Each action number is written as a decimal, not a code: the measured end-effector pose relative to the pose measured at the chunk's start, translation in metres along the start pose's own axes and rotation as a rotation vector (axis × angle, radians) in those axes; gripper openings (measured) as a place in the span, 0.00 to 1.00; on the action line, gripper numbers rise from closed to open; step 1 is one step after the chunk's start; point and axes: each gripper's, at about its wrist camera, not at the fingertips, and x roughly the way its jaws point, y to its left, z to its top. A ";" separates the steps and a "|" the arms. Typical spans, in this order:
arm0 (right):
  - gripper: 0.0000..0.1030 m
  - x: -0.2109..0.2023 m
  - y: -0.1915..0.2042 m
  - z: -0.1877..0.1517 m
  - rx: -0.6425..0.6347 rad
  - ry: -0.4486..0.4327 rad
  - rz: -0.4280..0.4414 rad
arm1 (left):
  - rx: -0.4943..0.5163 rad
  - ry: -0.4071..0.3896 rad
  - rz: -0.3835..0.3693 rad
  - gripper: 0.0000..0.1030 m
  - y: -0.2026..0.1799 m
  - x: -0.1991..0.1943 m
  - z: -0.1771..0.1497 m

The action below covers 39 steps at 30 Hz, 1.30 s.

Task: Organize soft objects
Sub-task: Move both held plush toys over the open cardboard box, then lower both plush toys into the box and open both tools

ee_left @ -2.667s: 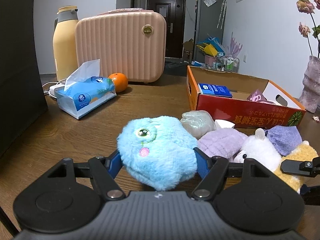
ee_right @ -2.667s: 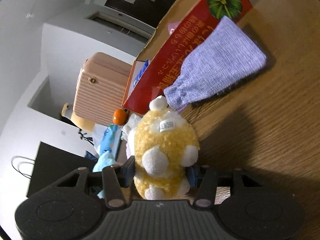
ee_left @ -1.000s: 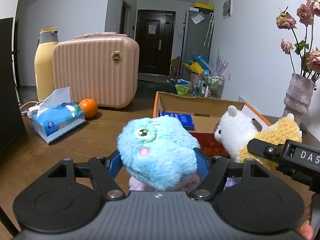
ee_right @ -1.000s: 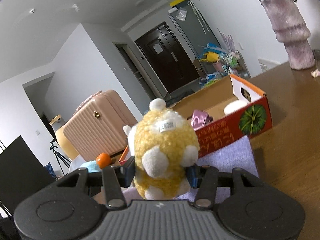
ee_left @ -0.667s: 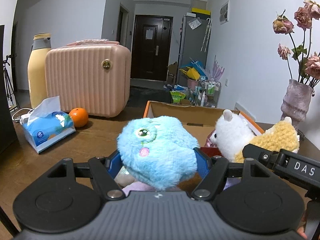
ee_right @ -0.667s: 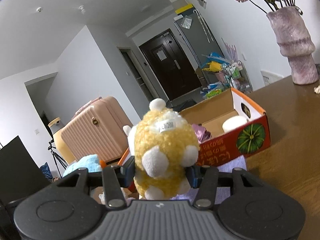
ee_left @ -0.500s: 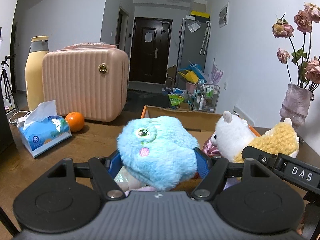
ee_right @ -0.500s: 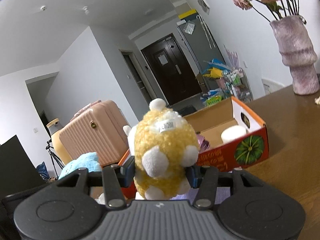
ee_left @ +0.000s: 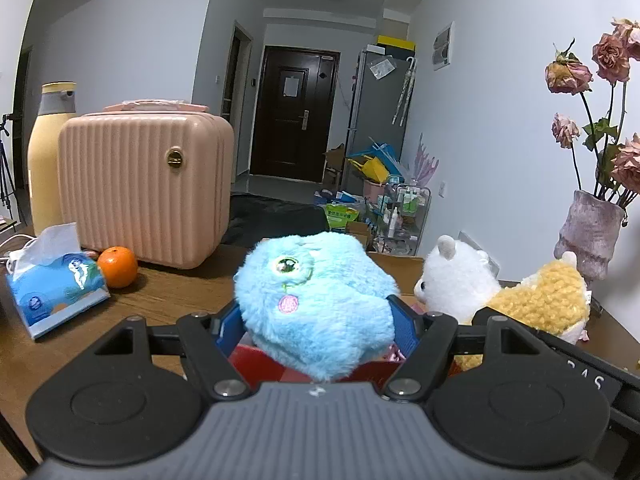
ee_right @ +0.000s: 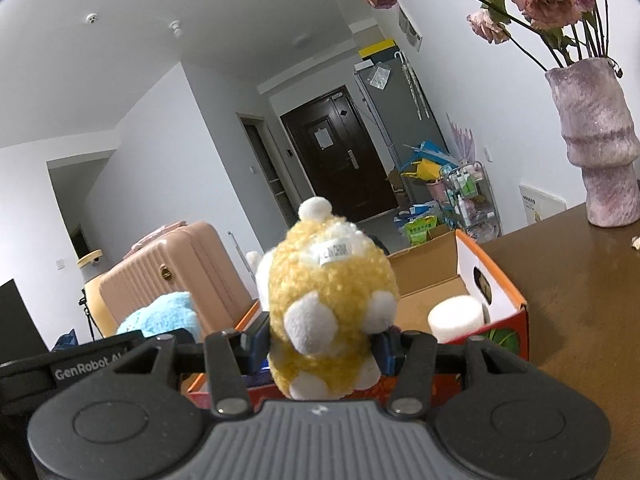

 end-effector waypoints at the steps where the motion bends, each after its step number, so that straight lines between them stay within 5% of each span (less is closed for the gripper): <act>1: 0.49 0.003 -0.001 0.002 -0.001 -0.002 -0.003 | 0.000 0.000 -0.002 0.71 -0.002 0.003 0.001; 39: 0.49 0.096 -0.037 0.034 -0.131 0.024 -0.132 | 0.016 0.056 0.039 0.71 -0.023 0.114 0.023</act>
